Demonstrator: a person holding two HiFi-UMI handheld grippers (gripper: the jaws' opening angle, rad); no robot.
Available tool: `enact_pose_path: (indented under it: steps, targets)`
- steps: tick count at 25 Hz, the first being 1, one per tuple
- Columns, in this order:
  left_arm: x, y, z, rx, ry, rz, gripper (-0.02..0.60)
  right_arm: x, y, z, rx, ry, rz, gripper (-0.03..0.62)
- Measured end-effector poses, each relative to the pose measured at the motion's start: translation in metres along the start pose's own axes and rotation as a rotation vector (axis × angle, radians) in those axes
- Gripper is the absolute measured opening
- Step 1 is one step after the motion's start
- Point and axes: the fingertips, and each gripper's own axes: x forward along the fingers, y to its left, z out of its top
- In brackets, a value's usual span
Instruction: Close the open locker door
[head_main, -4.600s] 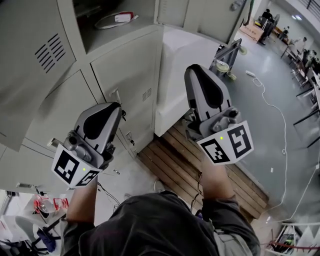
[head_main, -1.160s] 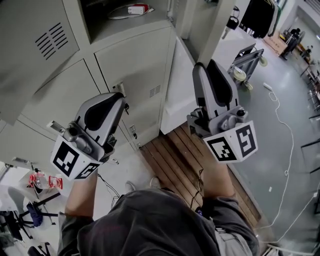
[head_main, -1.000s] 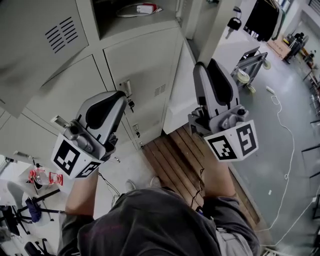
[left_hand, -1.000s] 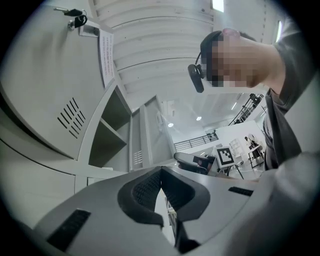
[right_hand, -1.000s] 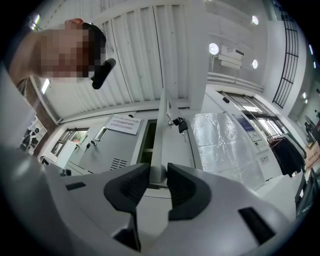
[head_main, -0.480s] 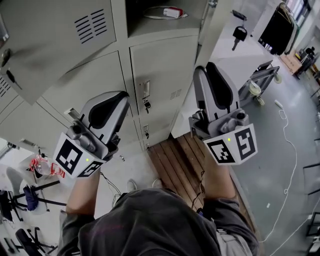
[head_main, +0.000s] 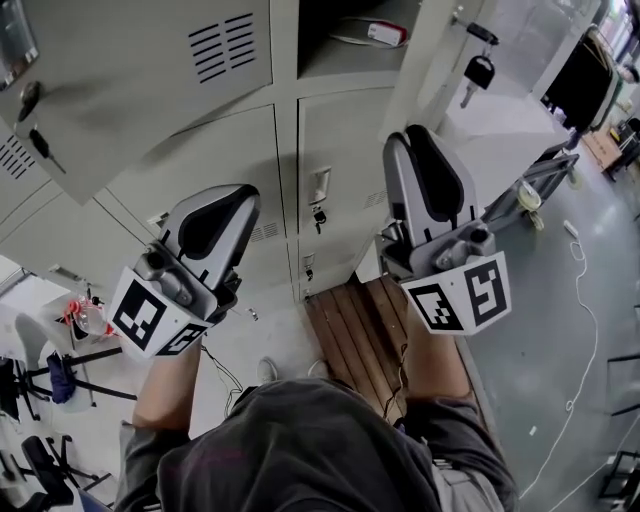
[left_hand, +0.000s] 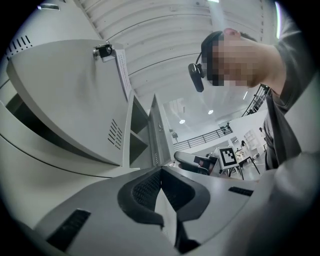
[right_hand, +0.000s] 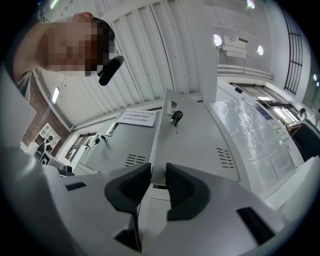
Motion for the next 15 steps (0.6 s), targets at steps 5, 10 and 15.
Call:
enact_pose_path:
  steps: [5,10,15]
  targets:
    - [-0.005,0.011,-0.002,0.003,0.006,0.021,0.015,0.014,0.005,-0.008,0.004,-0.001,0.019,0.104]
    - [-0.009,0.022,-0.006,0.000,0.010,0.039,0.015,0.028,0.010,-0.017,0.013,-0.002,0.039,0.103]
    - [-0.012,0.033,-0.009,0.002,0.014,0.058,0.015,0.041,0.013,-0.026,0.021,0.002,0.059,0.103]
